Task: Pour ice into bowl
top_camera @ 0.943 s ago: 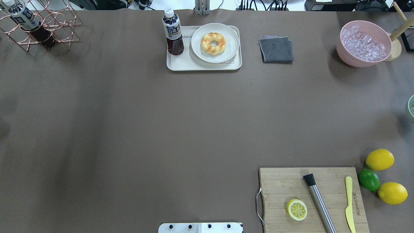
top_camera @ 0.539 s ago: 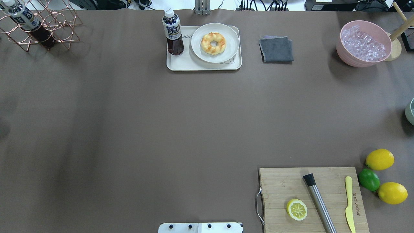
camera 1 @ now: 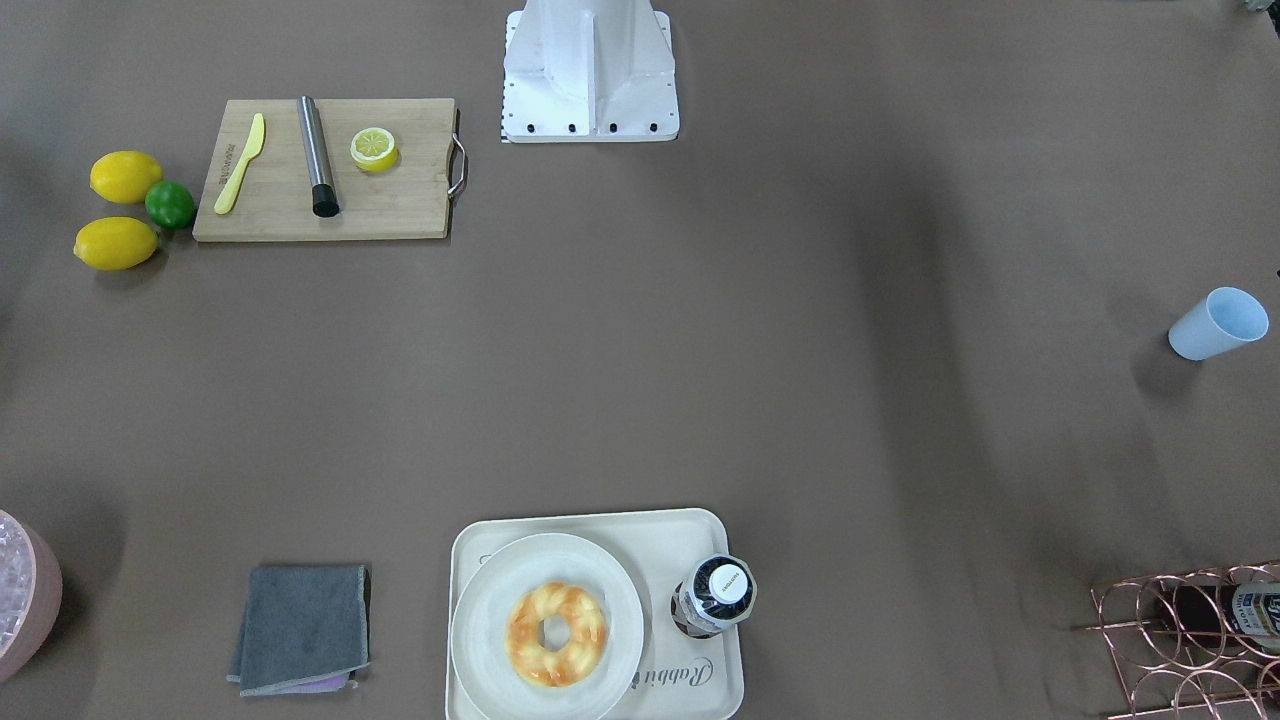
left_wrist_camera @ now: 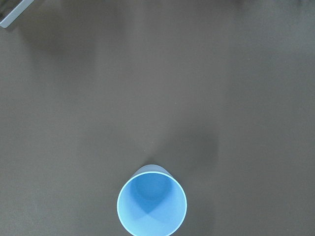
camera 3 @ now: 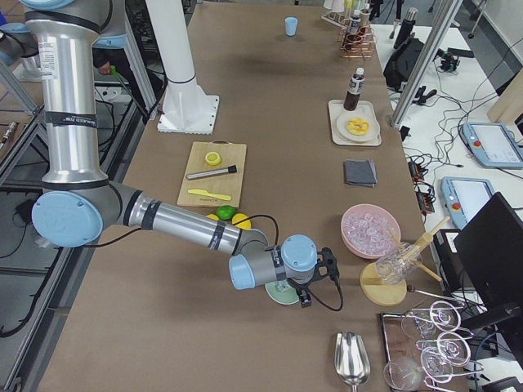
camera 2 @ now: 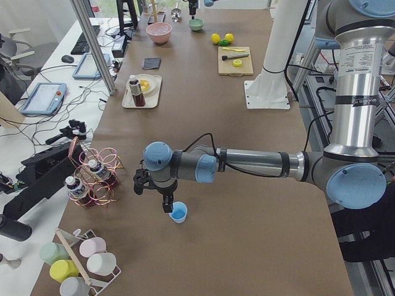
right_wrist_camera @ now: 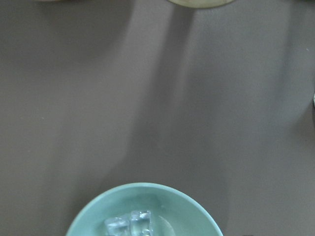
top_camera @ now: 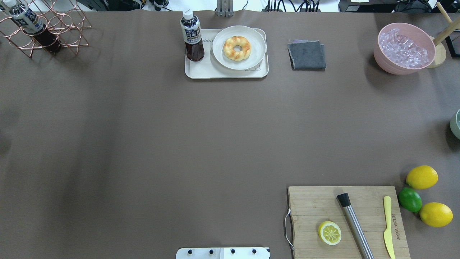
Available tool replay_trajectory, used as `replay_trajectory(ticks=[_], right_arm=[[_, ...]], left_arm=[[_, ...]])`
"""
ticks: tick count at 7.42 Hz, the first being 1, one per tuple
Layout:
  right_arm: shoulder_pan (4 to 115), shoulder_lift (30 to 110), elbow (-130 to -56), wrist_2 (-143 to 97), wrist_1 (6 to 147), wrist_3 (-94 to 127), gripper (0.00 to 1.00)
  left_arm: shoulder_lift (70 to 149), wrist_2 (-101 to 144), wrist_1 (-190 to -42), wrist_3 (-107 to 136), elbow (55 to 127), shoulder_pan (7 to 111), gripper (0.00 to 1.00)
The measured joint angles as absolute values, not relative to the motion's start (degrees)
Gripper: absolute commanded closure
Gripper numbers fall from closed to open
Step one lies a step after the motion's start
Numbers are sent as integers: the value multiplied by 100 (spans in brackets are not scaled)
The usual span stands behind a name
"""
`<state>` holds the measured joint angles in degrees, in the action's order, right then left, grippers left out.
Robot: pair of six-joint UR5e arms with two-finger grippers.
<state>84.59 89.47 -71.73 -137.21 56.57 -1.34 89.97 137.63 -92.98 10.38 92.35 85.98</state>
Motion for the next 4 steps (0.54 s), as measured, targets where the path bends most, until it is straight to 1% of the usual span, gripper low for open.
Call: replay_trajectory(ticks=[2, 4], right_arm=[[8508, 8990, -8042, -13696, 6497, 204, 1], [8572, 8973, -9253, -13460, 8018, 412, 1]], left_arm=[[9017, 13764, -9298, 1046, 9239, 8596, 3], [9052, 13764, -9292, 1053, 9225, 8596, 3]])
